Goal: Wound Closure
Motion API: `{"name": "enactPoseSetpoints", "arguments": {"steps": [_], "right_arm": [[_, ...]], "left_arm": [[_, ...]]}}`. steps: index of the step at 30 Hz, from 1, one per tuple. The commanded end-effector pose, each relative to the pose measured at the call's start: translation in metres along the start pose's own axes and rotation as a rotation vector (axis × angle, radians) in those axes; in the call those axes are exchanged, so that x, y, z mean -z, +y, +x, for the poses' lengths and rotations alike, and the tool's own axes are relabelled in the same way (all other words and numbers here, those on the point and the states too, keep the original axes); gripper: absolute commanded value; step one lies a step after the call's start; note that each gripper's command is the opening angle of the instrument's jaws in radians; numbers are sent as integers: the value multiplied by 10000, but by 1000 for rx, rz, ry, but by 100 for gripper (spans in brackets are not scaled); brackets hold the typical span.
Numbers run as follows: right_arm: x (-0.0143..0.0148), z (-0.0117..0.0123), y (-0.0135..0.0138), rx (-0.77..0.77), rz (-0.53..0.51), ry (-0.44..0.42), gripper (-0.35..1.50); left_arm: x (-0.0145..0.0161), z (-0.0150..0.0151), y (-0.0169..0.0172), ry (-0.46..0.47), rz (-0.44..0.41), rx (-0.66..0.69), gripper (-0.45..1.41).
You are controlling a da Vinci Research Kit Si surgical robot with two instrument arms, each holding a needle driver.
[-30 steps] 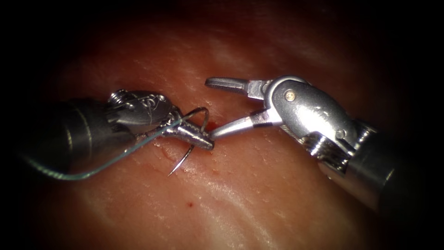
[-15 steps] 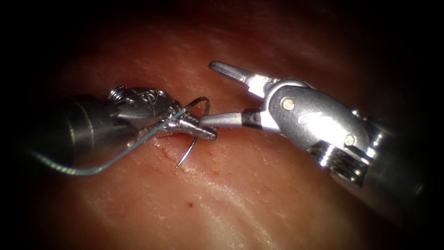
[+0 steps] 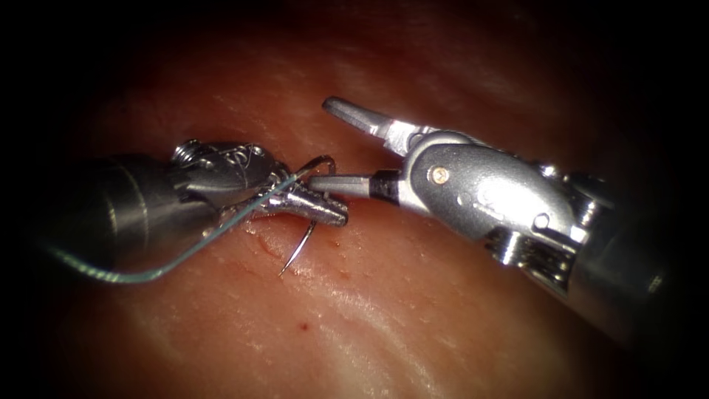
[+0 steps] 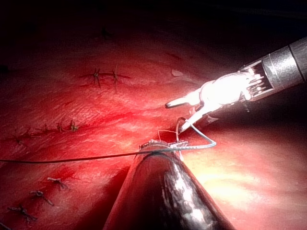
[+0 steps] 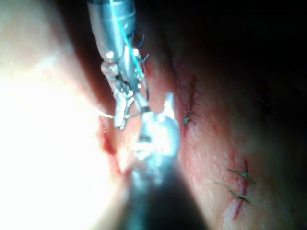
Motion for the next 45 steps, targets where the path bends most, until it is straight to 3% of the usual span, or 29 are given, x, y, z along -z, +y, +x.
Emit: {"name": "enactPoseSetpoints", "arguments": {"steps": [1, 9, 20, 24, 30, 32, 34, 41, 42, 43, 44, 45], "right_arm": [[-8, 0, 4, 9, -1, 2, 47], [-8, 1, 4, 22, -27, -4, 32], [-15, 2, -2, 25, -32, -17, 42], [-14, 2, -1, 24, -32, -18, 19], [-14, 0, 0, 25, -28, -23, 12], [-15, -2, -1, 27, -24, -27, 2], [-15, -6, -3, 30, -16, -29, -35], [-2, -18, 1, 42, 16, -42, -35], [0, -20, 1, 43, 31, -26, -35], [0, -21, 2, 61, 43, -15, -35], [1, -22, 3, 79, 53, -6, -35], [2, -23, 4, 91, 65, 12, -35]], "left_arm": [[-6, 3, -5, 1, 0, -3, -45], [-6, 2, -2, 8, 1, -1, -45], [-9, 3, 1, 21, 0, 2, -45], [-9, 3, 2, 21, 1, 2, -45], [-10, 3, 3, 22, 1, 8, -45], [-10, 3, 3, 25, 1, 9, -45], [-10, 3, 4, 28, 1, 3, -45], [-12, 4, 8, 35, 6, -46, -43], [-13, 5, 8, 38, 6, -51, -1], [-13, 6, 8, 42, 6, -74, 22], [-14, 7, 8, 50, 7, -120, 63], [-15, 7, 7, 55, 9, -167, 86]]}}
